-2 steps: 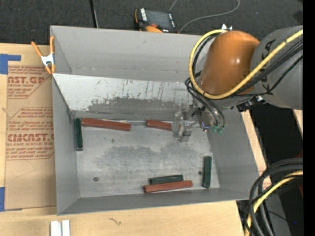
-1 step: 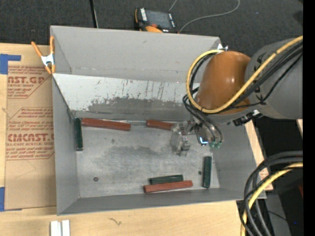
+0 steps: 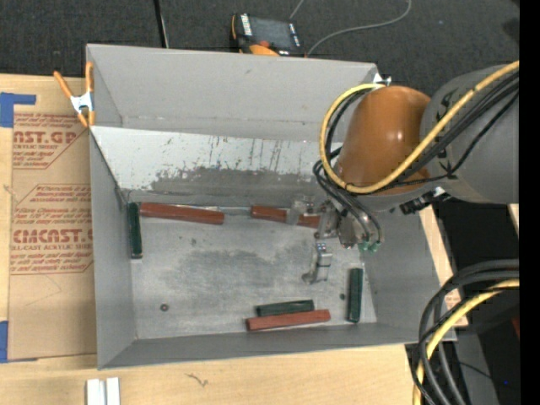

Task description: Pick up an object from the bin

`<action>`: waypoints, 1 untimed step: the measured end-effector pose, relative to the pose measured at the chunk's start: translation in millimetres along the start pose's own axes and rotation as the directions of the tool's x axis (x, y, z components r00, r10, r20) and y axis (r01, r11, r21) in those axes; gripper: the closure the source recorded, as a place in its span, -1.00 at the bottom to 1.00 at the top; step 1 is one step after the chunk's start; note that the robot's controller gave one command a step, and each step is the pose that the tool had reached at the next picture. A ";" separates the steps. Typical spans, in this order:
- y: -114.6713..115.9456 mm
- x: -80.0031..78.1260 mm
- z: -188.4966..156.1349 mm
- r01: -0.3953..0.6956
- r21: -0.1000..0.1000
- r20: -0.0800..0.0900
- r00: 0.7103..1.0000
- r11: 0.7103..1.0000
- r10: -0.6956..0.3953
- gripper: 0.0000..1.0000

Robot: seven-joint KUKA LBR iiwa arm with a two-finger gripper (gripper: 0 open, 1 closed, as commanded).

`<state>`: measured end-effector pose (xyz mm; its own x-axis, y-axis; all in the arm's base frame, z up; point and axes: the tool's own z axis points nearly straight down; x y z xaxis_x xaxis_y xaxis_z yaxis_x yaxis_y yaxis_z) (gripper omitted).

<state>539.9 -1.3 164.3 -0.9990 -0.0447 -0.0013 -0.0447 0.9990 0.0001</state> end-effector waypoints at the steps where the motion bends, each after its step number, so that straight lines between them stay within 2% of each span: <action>1: 32.2 49.4 98.3 0.072 -0.001 -0.009 0.997 0.997 -0.072 -1.00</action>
Offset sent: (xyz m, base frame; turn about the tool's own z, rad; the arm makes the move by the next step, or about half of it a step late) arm -0.0477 0.0286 -0.0943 -0.0698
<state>489.3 28.7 66.0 -0.9932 -0.1164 0.0078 -0.1164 0.9932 0.0015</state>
